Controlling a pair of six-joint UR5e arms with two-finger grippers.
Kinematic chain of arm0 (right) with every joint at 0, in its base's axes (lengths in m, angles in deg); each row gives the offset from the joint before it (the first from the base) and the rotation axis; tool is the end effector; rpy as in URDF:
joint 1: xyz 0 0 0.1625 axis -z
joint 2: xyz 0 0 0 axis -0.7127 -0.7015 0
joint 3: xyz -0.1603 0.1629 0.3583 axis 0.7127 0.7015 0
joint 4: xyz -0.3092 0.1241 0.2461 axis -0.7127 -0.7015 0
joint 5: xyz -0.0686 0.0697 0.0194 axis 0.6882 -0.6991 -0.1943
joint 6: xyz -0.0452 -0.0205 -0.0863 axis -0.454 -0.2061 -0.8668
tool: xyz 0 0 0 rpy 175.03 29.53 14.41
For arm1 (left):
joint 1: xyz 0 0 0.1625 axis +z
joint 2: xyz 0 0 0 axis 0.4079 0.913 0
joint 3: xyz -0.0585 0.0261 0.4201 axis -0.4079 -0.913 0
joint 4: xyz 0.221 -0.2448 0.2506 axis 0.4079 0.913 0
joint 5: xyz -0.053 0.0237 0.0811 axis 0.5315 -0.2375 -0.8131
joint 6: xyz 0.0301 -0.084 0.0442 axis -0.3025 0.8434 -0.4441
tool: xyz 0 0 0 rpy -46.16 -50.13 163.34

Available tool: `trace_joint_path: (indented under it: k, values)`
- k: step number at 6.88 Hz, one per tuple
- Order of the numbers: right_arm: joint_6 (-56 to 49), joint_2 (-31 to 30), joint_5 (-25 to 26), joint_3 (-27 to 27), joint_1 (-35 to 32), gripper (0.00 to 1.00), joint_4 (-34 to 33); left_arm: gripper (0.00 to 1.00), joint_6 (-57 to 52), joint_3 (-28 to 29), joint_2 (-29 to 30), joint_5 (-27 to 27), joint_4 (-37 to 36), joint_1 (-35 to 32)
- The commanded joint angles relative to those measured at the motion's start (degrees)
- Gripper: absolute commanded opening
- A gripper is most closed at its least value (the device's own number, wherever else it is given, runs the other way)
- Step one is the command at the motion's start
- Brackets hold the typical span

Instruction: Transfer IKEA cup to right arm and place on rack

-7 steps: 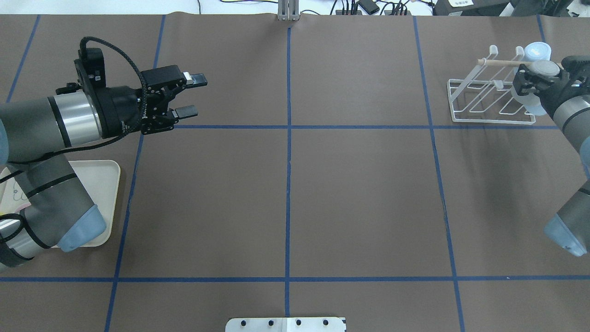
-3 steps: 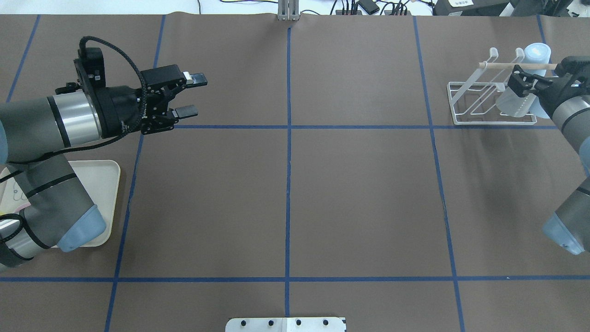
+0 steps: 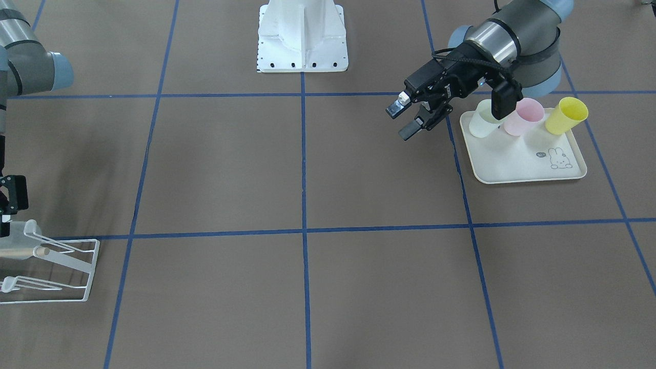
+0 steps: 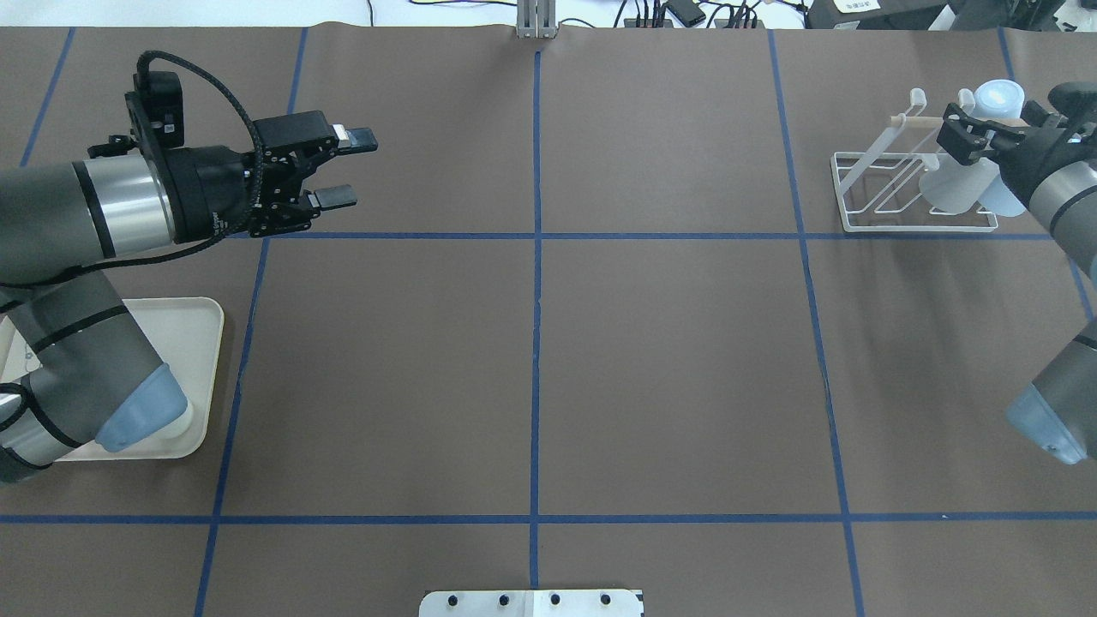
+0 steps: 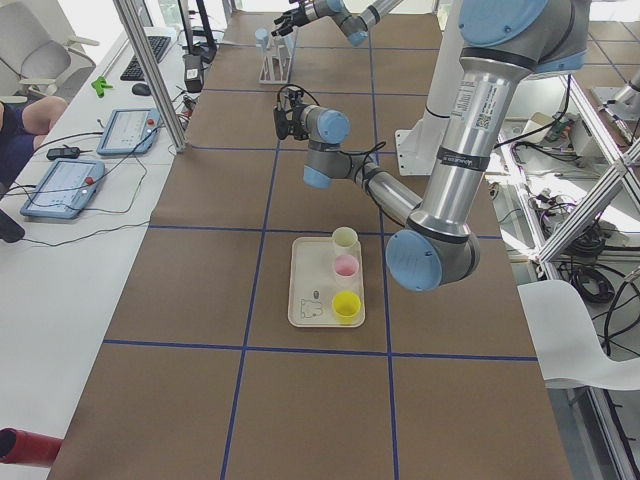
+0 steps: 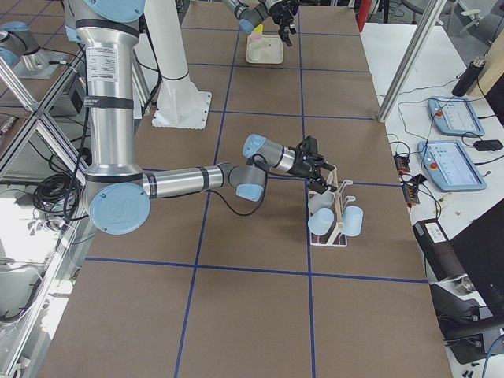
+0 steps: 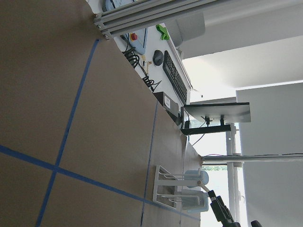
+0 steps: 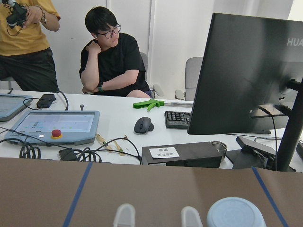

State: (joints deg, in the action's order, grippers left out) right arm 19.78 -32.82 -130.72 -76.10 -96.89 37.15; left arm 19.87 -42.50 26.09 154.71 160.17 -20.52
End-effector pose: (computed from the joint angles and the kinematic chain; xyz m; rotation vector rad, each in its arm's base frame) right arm -0.1859 -0.5052 0.4970 1.0814 -0.6167 0.4197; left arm 0.3101 -0.4568 0.2596 0.3007 1.7944 -0.4903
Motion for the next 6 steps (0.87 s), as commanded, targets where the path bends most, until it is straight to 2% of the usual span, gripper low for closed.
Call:
trace_joint_path:
  k: [1, 3, 4, 6]
  values:
    - [0.01, -3.03, -6.05, -8.76, -2.25, 1.00, -5.71, 1.00, -12.43, -0.85, -4.02, 12.45, -4.68, -9.23]
    - [0.01, -6.12, -11.85, -17.83, -3.57, 1.00, -13.10, 0.99, -32.80, -0.16, -12.63, 25.99, -5.64, -21.26]
    - [0.10, -6.48, -15.88, -20.05, -5.06, 1.00, -15.39, 0.99, -42.11, -0.50, -15.36, 29.01, -9.39, -25.33]
    - [0.63, -5.43, -26.94, -24.79, -8.92, 1.00, -22.34, 1.00, -63.20, -0.94, -21.78, 29.04, -18.70, -28.00]
